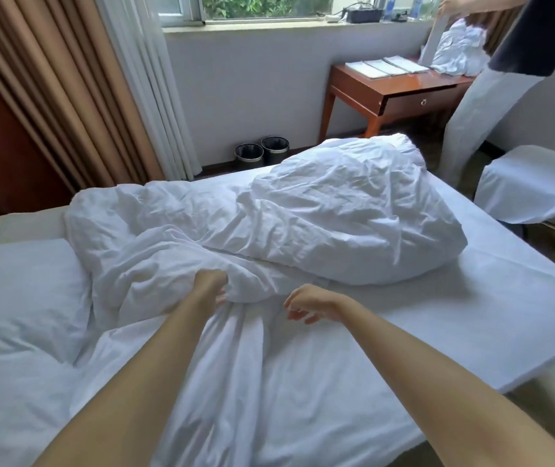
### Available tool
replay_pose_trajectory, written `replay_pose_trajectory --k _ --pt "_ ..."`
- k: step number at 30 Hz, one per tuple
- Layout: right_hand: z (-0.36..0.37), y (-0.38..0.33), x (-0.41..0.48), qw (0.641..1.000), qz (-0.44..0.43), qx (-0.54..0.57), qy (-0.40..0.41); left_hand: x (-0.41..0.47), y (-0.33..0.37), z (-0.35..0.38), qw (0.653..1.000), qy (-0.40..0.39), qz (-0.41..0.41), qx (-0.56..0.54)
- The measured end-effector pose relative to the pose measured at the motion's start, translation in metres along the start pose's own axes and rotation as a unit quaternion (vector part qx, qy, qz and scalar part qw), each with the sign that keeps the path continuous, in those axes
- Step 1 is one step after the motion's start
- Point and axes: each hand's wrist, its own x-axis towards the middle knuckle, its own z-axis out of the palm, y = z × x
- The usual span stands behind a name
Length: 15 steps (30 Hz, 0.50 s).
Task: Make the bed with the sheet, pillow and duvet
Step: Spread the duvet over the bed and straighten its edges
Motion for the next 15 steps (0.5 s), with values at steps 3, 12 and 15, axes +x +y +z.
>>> replay_pose_trajectory --k 3,12,15 --pt "-0.051 0.022 0.028 1.0 -0.016 -0.014 -0.018 0.013 0.004 0.058 0.999 -0.014 -0.005 0.047" --pt "-0.192 0.063 0.12 0.984 -0.015 -0.173 0.037 0.065 0.03 0.175 0.973 0.006 -0.018 0.231" --pt "-0.198 0.056 0.157 0.98 -0.057 -0.184 0.056 0.09 0.039 0.187 0.938 0.028 0.038 0.344"
